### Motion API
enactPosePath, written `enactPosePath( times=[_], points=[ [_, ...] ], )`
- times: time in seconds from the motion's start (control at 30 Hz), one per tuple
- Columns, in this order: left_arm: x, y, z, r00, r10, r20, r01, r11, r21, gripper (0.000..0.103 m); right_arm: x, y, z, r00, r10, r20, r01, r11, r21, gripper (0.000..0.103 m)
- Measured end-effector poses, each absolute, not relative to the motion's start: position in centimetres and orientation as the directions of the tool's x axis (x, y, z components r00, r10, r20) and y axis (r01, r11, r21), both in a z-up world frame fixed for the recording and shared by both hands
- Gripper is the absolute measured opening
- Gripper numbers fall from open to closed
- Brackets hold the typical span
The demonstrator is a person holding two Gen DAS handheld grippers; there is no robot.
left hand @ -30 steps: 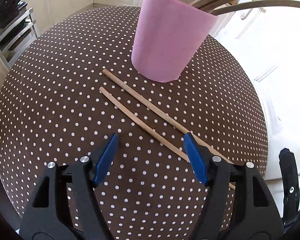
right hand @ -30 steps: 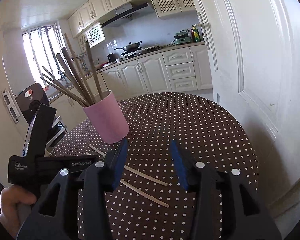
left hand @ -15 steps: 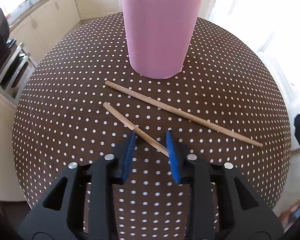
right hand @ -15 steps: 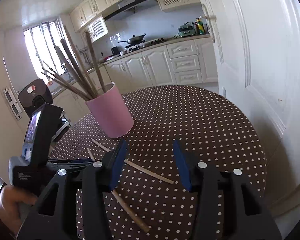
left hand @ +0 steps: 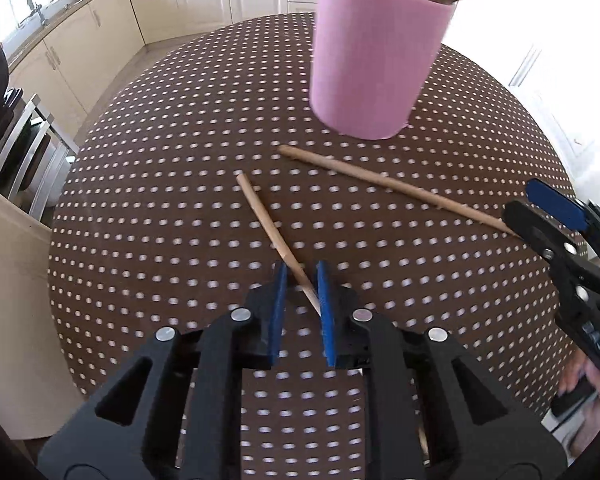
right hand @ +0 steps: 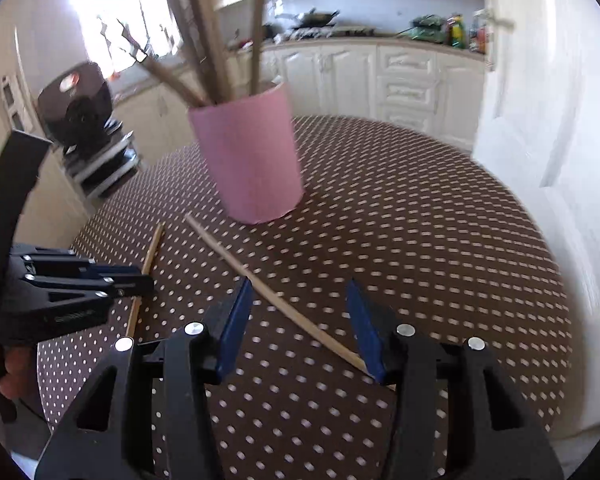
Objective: Organize utensils
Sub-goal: 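Grasp a chopstick with the right gripper while the left gripper aligns over another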
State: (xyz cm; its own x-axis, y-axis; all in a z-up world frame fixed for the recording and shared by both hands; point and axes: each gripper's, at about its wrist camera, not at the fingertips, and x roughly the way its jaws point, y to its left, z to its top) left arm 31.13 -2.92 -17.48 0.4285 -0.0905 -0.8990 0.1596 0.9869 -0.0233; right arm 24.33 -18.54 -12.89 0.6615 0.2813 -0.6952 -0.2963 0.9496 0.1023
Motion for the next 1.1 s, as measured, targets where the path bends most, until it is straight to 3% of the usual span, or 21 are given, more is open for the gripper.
enactPosePath(
  times=[0.17, 0.63, 0.83, 0.93, 1.1],
  points=[
    [30.2, -0.9, -18.0, 0.434, -0.107, -0.894, 0.16, 0.986, -0.04, 0.017, 25.5, -16.3, -14.3, 0.618, 0.241, -0.748, -0.342, 0.939, 0.02, 0.047],
    [30.2, 3.6, -17.5, 0.443, -0.159, -0.882, 0.152, 0.983, -0.101, 0.017, 23.7, -12.8, -14.2, 0.452, 0.365, -0.814, -0.398, 0.899, 0.182, 0.048],
    [30.9, 4.2, -17.7, 0.443, -0.179, -0.879, 0.144, 0.981, -0.127, 0.017, 25.5, -10.0, -13.5, 0.513, 0.33, -0.793, -0.413, 0.904, 0.109, 0.046],
    [31.2, 4.9, -17.8, 0.447, -0.179, -0.877, 0.13, 0.982, -0.134, 0.017, 26.8, -8.7, -13.8, 0.515, 0.324, -0.793, -0.442, 0.894, 0.078, 0.037],
    [32.1, 6.3, -18.0, 0.446, -0.201, -0.872, 0.115, 0.979, -0.167, 0.017, 28.7, -7.3, -14.9, 0.459, 0.344, -0.819, -0.504, 0.86, 0.079, 0.03]
  ],
)
